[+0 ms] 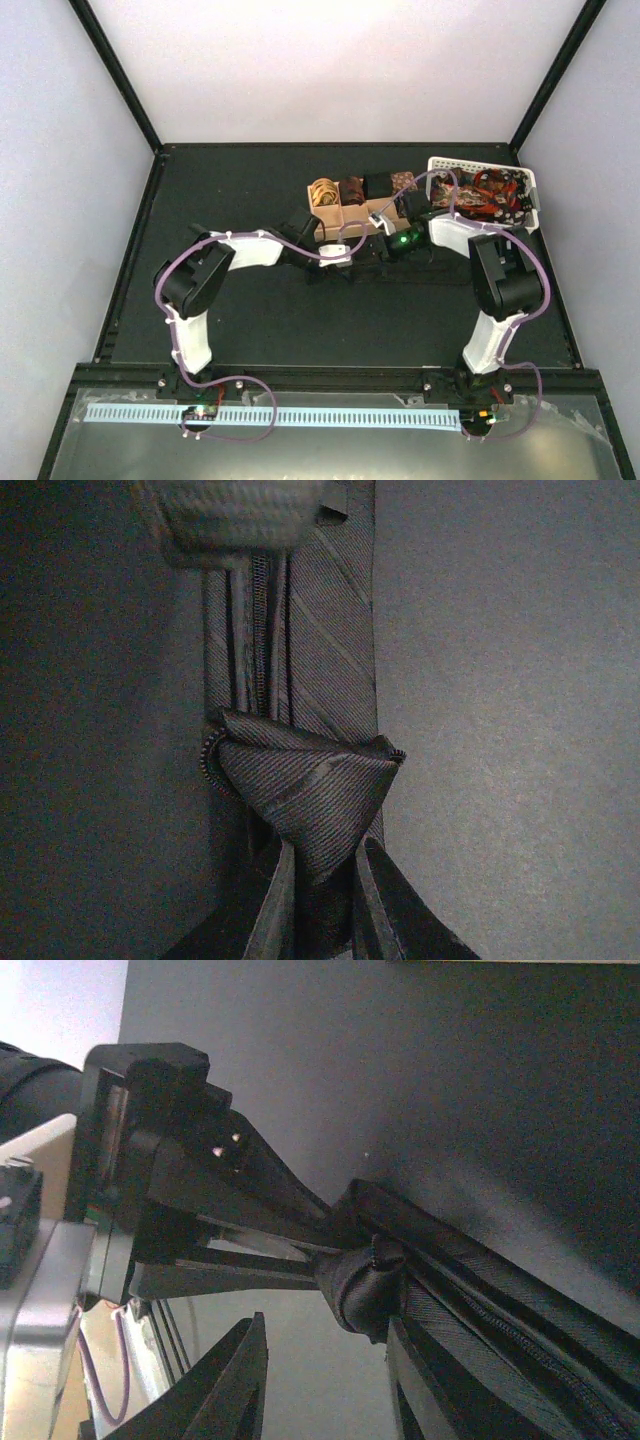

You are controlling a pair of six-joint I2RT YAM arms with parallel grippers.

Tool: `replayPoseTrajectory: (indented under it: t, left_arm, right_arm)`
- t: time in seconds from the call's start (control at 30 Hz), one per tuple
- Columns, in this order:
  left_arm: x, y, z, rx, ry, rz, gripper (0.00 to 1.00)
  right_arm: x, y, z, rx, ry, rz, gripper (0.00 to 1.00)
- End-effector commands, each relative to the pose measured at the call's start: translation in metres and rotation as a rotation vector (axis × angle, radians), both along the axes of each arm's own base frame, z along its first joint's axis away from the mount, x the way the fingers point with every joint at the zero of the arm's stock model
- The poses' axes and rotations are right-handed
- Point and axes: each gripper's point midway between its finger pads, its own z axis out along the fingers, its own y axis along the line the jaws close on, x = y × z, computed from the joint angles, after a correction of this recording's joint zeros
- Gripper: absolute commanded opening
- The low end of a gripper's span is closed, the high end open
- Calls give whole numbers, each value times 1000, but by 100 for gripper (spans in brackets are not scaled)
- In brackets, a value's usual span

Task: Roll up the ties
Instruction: Roll the tie at the center of the board.

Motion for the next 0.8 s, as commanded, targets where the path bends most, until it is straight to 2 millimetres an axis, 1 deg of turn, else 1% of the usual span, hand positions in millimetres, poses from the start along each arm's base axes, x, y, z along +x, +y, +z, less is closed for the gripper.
replayPoseTrajectory:
  t: [0.0,0.17,0.3,0.37,0.57,0.77]
  left_arm:
    - [3,-4,-4,24,38,15,12]
    - [9,-7,-6,45,86,43,12]
    - [8,-8,-7,50,96,40,12]
    - [8,-8,-7,53,101,39,12]
    - [9,-8,-9,58,111,38,13]
    - [7,-9,-6,52,117,29,17]
  right_arm:
    - [-11,9,-7,32,54,8,37]
    - [-15,24,-22,4,58,47,37]
    - [-6,24,-30,-41,31,30,36]
    - [-4,23,-34,-60,24,19,34]
    - [-2,19,-51,-106,42,8,26]
    - [3,15,-62,-145,34,5,9]
